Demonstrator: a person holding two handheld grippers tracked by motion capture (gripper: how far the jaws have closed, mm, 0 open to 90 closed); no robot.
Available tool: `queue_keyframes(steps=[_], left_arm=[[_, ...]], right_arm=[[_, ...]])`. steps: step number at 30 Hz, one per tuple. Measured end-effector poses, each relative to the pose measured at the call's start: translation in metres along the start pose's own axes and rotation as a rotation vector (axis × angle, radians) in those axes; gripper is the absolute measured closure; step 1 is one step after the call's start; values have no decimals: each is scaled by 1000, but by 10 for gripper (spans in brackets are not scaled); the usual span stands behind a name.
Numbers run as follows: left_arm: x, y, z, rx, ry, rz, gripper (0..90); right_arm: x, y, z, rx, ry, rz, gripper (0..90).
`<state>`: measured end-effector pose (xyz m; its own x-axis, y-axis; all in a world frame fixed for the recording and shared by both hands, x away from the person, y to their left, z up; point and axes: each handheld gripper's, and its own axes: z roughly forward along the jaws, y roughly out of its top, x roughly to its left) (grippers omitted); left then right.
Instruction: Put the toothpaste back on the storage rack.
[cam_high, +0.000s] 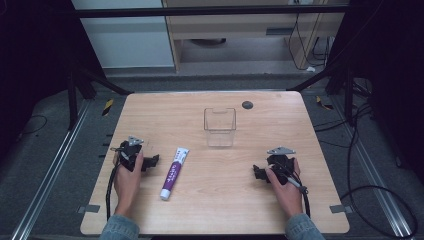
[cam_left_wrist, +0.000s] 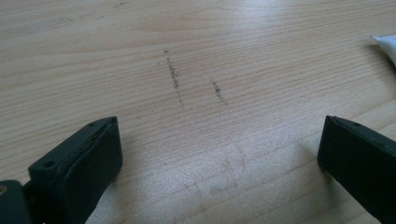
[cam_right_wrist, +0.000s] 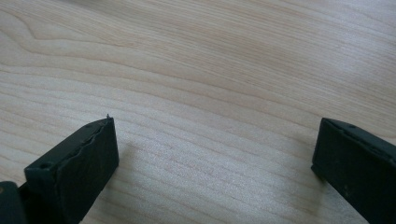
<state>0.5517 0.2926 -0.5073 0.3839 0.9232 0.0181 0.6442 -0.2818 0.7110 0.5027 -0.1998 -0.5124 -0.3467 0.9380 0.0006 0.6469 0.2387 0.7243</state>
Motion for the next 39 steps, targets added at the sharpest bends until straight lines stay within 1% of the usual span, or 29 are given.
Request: queue_keyframes(steps=[2, 8, 14, 15, 16, 18, 22, 25, 28, 31, 32, 34, 35, 36, 37, 38, 39], left_arm=[[0, 0, 0, 2, 2, 0, 0], [-4, -1, -1, 1, 33, -32, 0], [-6, -2, -3, -3, 30, -32, 0], [-7, -2, -4, -2, 33, -30, 15], [-7, -2, -5, -4, 39, -28, 31], [-8, 0, -9, -14, 44, -26, 29], [-11, 3, -22, -50, 35, -32, 32], [-14, 5, -31, -56, 29, -35, 35], [-21, 9, -42, -53, 20, -18, 35], [-28, 15, -53, -51, 23, 15, 31], [-30, 17, -56, -60, 14, 27, 31], [-35, 20, -61, -94, -38, 47, 29], [-39, 22, -63, -92, -58, 59, 28], [-41, 23, -65, -89, -58, 69, 27], [-41, 23, -65, -89, -58, 69, 27], [-44, 24, -67, -83, -55, 78, 27], [-48, 25, -68, -60, -59, 87, 28]], right_arm=[[0, 0, 0, -1, -3, -3, 6], [0, 0, 0, -1, -2, -3, 6], [0, 0, 0, 0, 1, 1, 5], [0, 0, 0, 0, 2, 1, 4], [0, 0, 0, 0, 1, 1, 4], [0, 0, 0, 1, 2, 1, 4], [0, 0, 0, 1, 3, 0, 4], [0, 0, 0, 0, 3, -2, 4], [0, 0, 0, 0, 3, -2, 3], [0, 1, 1, 1, 0, -7, 4], [0, 1, 1, 2, 3, -5, 4], [0, 1, 2, 2, 3, -6, 3], [0, 1, 1, 2, 4, -6, 4], [0, 2, 2, 1, 3, -5, 3], [0, 2, 2, 1, 3, -5, 3], [0, 2, 2, 1, 4, -5, 4], [0, 2, 2, -1, 5, -7, 4]])
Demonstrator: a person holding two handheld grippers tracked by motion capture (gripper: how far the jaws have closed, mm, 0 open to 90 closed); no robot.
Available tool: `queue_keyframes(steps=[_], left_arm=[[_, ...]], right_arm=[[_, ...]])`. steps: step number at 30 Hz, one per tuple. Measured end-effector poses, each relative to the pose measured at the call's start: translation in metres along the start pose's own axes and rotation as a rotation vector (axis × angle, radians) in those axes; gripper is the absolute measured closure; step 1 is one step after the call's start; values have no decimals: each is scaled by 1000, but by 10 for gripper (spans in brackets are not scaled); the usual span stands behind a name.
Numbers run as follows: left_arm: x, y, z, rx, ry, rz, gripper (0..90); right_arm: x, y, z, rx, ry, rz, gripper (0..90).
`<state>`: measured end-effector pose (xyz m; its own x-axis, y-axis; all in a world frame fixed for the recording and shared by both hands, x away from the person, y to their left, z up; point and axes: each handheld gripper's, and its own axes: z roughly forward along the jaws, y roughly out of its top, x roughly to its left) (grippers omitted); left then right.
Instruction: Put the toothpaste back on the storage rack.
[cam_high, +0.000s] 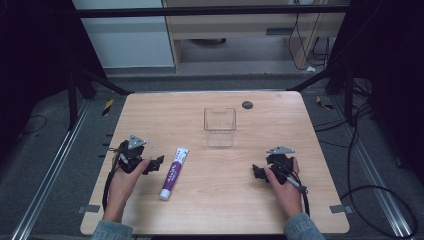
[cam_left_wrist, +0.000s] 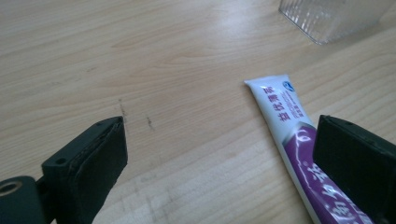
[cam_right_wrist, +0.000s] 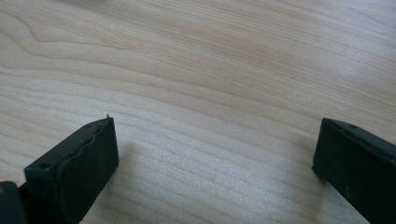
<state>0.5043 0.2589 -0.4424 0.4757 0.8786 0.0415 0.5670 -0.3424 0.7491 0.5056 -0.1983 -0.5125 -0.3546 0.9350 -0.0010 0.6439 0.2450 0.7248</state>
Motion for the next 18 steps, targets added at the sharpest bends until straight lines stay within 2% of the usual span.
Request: queue_keyframes(steps=[5, 11, 16, 18], left_arm=[[-4, 3, -5, 29, 16, 3, 36], [-10, 8, -7, 47, -1, 9, 47], [-21, 12, -6, 63, -6, 25, 54], [-26, 13, -5, 75, -21, 33, 56]], right_arm=[[0, 1, 0, 2, 3, 2, 4], [0, 1, 0, 2, 3, 2, 3], [0, 0, 0, 3, 1, -1, 4], [0, 0, 0, 2, 1, -1, 4]])
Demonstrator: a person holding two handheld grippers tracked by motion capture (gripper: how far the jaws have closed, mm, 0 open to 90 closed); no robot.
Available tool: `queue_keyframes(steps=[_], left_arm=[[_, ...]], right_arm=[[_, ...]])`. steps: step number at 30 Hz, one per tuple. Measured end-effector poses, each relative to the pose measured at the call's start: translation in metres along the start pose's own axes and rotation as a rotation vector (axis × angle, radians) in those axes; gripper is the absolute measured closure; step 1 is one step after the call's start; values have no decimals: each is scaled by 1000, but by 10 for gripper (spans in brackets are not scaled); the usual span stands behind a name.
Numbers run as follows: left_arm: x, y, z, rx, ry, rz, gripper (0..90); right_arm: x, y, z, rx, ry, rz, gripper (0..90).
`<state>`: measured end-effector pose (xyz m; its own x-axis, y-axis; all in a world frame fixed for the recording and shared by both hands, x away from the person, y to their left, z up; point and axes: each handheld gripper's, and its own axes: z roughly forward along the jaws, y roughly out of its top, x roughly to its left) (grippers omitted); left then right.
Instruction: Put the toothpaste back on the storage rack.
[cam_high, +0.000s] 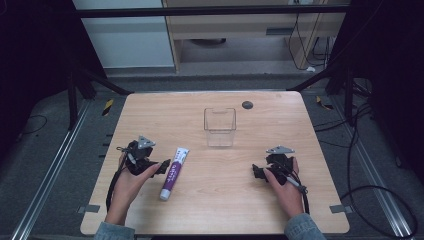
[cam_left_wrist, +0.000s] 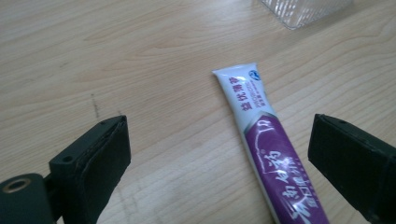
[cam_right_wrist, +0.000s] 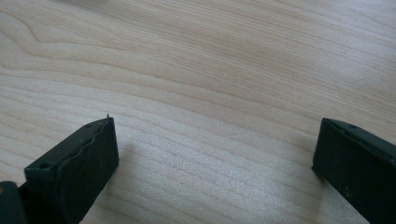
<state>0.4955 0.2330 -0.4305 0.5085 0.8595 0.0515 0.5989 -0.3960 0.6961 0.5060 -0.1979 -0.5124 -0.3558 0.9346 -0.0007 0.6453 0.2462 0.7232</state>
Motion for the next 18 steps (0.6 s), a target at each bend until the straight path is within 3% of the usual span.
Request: queue_keyframes(steps=[13, 15, 18], left_arm=[[-13, 5, 16, 65, -18, 14, 80], [-14, 8, 17, 76, -10, 25, 80], [-11, 13, 24, 137, 29, 51, 83]], right_arm=[[0, 0, 0, 1, 0, 0, 5], [0, 0, 0, 0, 0, -2, 5], [0, 0, 0, -3, 0, -5, 6]])
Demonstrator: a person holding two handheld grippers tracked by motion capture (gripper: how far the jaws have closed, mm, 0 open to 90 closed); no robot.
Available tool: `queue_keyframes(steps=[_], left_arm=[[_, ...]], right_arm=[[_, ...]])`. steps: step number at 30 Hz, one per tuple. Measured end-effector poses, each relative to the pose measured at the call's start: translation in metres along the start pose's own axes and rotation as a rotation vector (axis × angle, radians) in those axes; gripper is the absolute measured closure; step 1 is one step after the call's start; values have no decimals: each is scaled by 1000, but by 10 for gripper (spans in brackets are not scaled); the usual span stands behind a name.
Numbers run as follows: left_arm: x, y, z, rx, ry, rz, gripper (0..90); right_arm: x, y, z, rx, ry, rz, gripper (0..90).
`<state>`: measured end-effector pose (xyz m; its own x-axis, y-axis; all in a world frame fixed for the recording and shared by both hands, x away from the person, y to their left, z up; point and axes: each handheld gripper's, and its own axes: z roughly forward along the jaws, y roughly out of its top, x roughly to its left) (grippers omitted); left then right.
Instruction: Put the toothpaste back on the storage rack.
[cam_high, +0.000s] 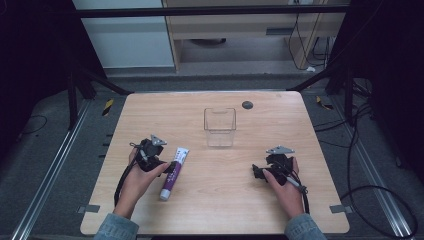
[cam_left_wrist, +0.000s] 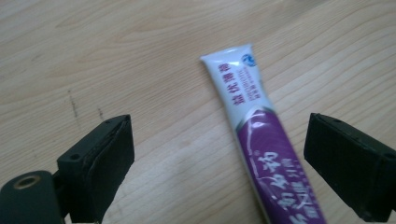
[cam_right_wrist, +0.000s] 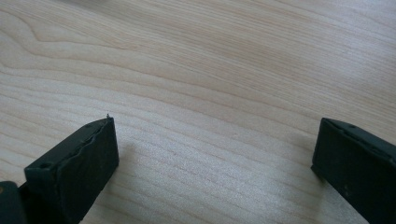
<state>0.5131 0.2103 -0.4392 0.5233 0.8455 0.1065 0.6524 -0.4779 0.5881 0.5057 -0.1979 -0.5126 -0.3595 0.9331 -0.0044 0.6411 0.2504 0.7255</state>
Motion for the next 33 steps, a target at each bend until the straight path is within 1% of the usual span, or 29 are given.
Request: queue_keyframes(steps=[1, 2, 7, 8, 9, 11, 12, 13, 14, 15, 16, 17, 18, 19, 20, 23, 24, 31, 32, 33], left_arm=[[0, 0, 0, 0, 0, 0, 83], [2, 1, 5, 25, -9, 6, 89], [6, 2, 9, 38, -22, -4, 108], [6, 4, 10, 38, -37, -19, 122], [6, 5, 11, 39, -48, -25, 126], [5, 6, 11, 40, -53, -22, 149], [1, 8, 13, 51, -65, -14, 163], [1, 8, 13, 51, -65, -14, 175], [-3, 9, 15, 67, -87, -3, 175], [-8, 11, 19, 100, -104, 14, 236], [-10, 12, 21, 115, -105, 26, 240], [-10, 12, 21, 115, -105, 26, 249], [-13, 14, 25, 139, -115, 38, 257], [-13, 14, 25, 139, -115, 38, 264], [-13, 15, 30, 150, -123, 31, 273], [-12, 16, 35, 162, -129, 22, 293], [-12, 17, 38, 167, -143, 7, 305], [-14, 17, 45, 180, -140, 8, 330], [-14, 17, 47, 179, -139, -2, 330], [-15, 17, 48, 182, -139, -2, 329]], right_arm=[[0, 0, 0, 0, 0, 0, 6], [0, 0, 0, 1, 1, 3, 6], [0, 0, 0, 1, 1, 0, 5], [0, 0, 0, 2, 4, 1, 6], [0, 0, 0, 2, 4, 1, 6], [0, 0, 0, 3, 3, -1, 6], [0, 0, 0, 3, 4, 0, 6], [0, 0, 0, 3, 4, 0, 6], [0, 0, 0, 2, 5, 2, 6], [0, 0, 0, 2, 4, 1, 5], [0, 0, 0, 2, 4, 1, 6], [0, 0, 0, 2, 4, 1, 6], [0, 0, 0, 3, 3, 0, 6], [0, 0, 0, 2, 4, 2, 6], [0, 0, 0, 2, 4, 1, 6], [0, 0, 0, 2, 4, 1, 6], [0, 0, 0, 3, 4, 2, 6], [0, 0, 0, 2, 4, 1, 6], [0, 0, 0, 2, 4, 1, 5], [0, 0, 0, 3, 3, -1, 6]])
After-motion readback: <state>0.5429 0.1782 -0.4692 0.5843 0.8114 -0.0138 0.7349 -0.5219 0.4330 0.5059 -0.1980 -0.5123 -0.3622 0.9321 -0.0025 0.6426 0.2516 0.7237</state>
